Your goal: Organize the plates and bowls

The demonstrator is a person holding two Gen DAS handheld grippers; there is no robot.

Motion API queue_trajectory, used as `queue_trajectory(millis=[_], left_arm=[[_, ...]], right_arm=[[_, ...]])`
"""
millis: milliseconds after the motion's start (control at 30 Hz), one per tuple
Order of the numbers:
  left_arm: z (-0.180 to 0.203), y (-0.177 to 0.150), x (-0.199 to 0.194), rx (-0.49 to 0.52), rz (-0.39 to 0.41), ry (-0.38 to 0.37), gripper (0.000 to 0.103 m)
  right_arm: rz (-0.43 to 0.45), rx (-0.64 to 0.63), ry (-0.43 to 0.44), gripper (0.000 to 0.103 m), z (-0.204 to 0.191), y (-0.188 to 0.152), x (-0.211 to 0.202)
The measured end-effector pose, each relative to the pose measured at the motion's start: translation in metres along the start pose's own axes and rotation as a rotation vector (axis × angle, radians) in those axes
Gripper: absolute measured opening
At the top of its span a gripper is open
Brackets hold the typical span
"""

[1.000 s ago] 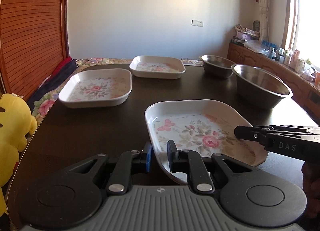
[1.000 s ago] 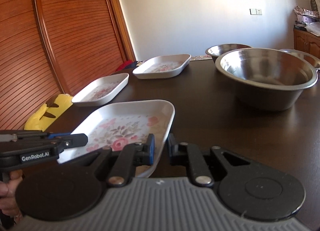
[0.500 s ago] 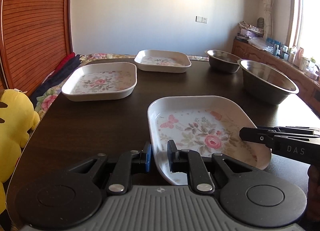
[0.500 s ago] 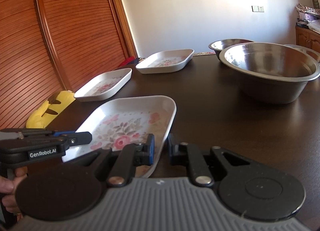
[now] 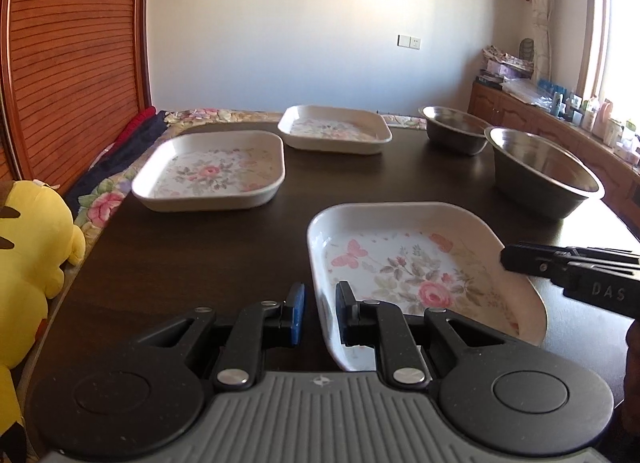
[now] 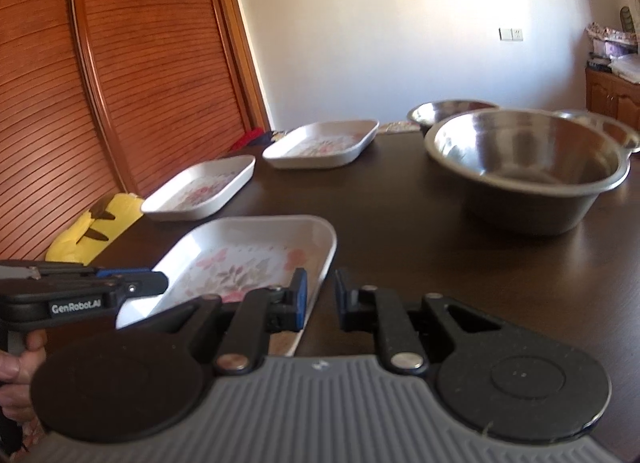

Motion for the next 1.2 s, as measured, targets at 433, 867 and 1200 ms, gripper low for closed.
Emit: queue_trajectory(millis=[433, 867, 1200], left_arm=[[-0.025, 0.026, 0.004, -0.018, 0.02, 0.042, 0.024], [-0.079, 0.059, 0.033, 0.018, 0.019, 0.079, 0.032], [-0.127, 0.08, 0.053, 0.019, 0.045, 0.086, 0.051]], right_arm=[[0.03, -0.053, 0.048, 0.019, -0.003, 0.035, 0.007], [-0.049, -0.134, 0.118, 0.022, -0.045, 0.066, 0.051], [-0.112, -0.198, 0.139, 0.039, -0.076, 0.081, 0.094]])
Point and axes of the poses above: each gripper's, at about its wrist camera, not at the fingertips, and x roughly the way its jaws point, z to its right, y to its top, the point moved 6 cm from there along x, roughly the way its jaws point, and after that the axes turned 4 degrees about x, right-handed, at the moved point
